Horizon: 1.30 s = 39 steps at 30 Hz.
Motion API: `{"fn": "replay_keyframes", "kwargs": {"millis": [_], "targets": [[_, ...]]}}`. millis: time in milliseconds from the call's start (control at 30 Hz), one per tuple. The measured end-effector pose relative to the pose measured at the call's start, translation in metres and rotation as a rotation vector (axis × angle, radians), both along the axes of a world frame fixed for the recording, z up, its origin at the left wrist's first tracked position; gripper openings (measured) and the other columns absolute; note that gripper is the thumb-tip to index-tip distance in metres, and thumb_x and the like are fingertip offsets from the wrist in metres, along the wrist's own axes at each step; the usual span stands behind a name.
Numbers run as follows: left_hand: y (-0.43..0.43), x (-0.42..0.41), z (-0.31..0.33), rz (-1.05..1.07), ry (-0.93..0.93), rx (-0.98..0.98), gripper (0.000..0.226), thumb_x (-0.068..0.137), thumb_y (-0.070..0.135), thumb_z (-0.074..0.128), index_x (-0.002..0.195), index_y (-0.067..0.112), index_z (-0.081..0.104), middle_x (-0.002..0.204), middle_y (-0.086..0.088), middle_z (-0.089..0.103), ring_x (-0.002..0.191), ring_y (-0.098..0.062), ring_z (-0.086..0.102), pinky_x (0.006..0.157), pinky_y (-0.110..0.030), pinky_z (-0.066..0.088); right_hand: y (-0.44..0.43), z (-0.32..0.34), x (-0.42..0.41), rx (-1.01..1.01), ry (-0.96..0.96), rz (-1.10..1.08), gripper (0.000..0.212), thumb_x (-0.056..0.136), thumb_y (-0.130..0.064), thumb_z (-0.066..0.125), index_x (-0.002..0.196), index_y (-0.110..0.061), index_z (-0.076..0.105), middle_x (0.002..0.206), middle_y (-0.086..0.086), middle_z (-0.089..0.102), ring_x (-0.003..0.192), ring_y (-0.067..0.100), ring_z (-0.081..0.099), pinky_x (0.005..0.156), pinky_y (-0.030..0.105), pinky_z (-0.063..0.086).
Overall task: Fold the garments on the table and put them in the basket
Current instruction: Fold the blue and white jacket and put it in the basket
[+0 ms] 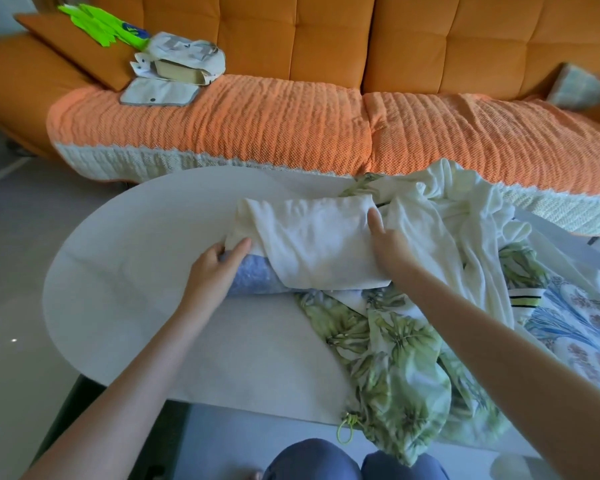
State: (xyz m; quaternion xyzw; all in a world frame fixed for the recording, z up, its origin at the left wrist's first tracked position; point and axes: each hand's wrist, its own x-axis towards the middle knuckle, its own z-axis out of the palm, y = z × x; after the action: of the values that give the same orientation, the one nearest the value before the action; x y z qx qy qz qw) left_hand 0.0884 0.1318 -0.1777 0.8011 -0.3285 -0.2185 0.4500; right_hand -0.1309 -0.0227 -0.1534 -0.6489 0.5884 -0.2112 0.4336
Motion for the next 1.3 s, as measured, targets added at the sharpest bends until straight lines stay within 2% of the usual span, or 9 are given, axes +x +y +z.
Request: {"fn": "replay_keyframes", "kwargs": {"millis": [133, 233, 367, 567, 700, 867, 1000, 1167, 1300], "targets": [[0.014, -0.014, -0.007, 0.135, -0.158, -0.103, 0.035, 0.096, 0.034, 0.047, 0.071, 0.01, 0.042, 0.063, 0.001, 0.045, 0.074, -0.03, 0.05, 0.058, -0.032, 0.029, 0.015, -0.005, -0.013, -0.054, -0.069, 0.177, 0.053, 0.083, -0.06, 0.053, 0.111, -0.015, 0.057, 0.099, -0.001, 0.064, 0.09, 0.018, 0.061, 0.085, 0.037, 0.05], [0.018, -0.019, -0.006, 0.192, -0.24, -0.147, 0.032, 0.1, 0.031, 0.039, 0.084, 0.006, 0.052, 0.079, -0.01, 0.058, 0.086, -0.037, 0.056, 0.066, -0.033, 0.032, 0.022, -0.005, -0.014, -0.227, -0.042, 0.1, 0.029, 0.097, -0.036, 0.042, 0.084, -0.013, 0.053, 0.076, 0.0, 0.056, 0.071, 0.017, 0.053, 0.06, 0.03, 0.042], [0.029, -0.023, -0.011, 0.222, -0.238, -0.099, 0.038, 0.102, 0.031, 0.033, 0.103, 0.004, 0.059, 0.102, -0.018, 0.064, 0.098, -0.036, 0.057, 0.073, -0.031, 0.034, 0.025, -0.01, -0.004, -0.306, 0.117, 0.038, 0.035, 0.101, -0.031, 0.031, 0.1, -0.008, 0.057, 0.086, 0.007, 0.058, 0.08, 0.026, 0.055, 0.064, 0.033, 0.04], [0.044, -0.024, -0.007, 0.208, -0.067, -0.125, 0.032, 0.099, 0.024, 0.036, 0.076, 0.006, 0.048, 0.071, -0.007, 0.053, 0.078, -0.029, 0.051, 0.061, -0.037, 0.032, 0.031, -0.018, -0.01, -0.258, 0.157, 0.037, 0.041, 0.1, -0.037, 0.03, 0.1, -0.006, 0.056, 0.096, 0.012, 0.059, 0.093, 0.032, 0.057, 0.077, 0.038, 0.043], [0.035, -0.02, 0.006, 0.28, -0.036, -0.092, 0.034, 0.09, 0.05, 0.052, 0.099, 0.017, 0.055, 0.086, 0.007, 0.056, 0.084, -0.016, 0.05, 0.073, -0.028, 0.036, 0.031, -0.01, -0.006, -0.204, 0.127, 0.011, 0.055, 0.093, -0.058, 0.031, 0.107, -0.01, 0.054, 0.099, 0.008, 0.057, 0.093, 0.029, 0.055, 0.082, 0.04, 0.046], [0.023, -0.018, -0.004, 0.357, -0.16, -0.11, 0.025, 0.094, 0.027, 0.051, 0.092, 0.003, 0.059, 0.087, -0.013, 0.062, 0.087, -0.034, 0.057, 0.066, -0.03, 0.032, 0.03, -0.015, -0.004, -0.241, 0.13, 0.011, 0.038, 0.098, -0.041, 0.033, 0.087, -0.009, 0.051, 0.09, 0.01, 0.055, 0.085, 0.029, 0.054, 0.071, 0.037, 0.041], [0.03, -0.013, -0.016, 0.403, -0.026, -0.065, 0.028, 0.096, 0.015, 0.044, 0.106, -0.007, 0.058, 0.108, -0.027, 0.061, 0.1, -0.038, 0.056, 0.073, -0.032, 0.034, 0.034, -0.021, -0.006, -0.277, 0.215, -0.017, 0.039, 0.1, -0.033, 0.028, 0.097, -0.004, 0.055, 0.095, 0.013, 0.06, 0.087, 0.031, 0.056, 0.072, 0.035, 0.042], [0.021, 0.003, 0.006, 0.313, -0.013, 0.068, 0.041, 0.095, 0.045, 0.037, 0.101, 0.008, 0.052, 0.096, -0.01, 0.053, 0.105, -0.034, 0.053, 0.078, -0.034, 0.033, 0.025, -0.006, -0.006, -0.257, 0.293, 0.041, 0.05, 0.097, -0.049, 0.027, 0.073, -0.012, 0.05, 0.073, 0.004, 0.052, 0.069, 0.024, 0.051, 0.058, 0.03, 0.034], [-0.009, 0.021, 0.02, 0.153, -0.096, 0.178, 0.05, 0.091, 0.056, 0.04, 0.088, 0.009, 0.057, 0.089, -0.008, 0.053, 0.102, -0.033, 0.055, 0.076, -0.033, 0.035, 0.001, 0.009, 0.008, -0.138, 0.136, -0.007, 0.053, 0.092, -0.06, 0.034, 0.066, -0.014, 0.038, 0.062, 0.0, 0.04, 0.054, 0.016, 0.04, 0.05, 0.03, 0.031]]}}
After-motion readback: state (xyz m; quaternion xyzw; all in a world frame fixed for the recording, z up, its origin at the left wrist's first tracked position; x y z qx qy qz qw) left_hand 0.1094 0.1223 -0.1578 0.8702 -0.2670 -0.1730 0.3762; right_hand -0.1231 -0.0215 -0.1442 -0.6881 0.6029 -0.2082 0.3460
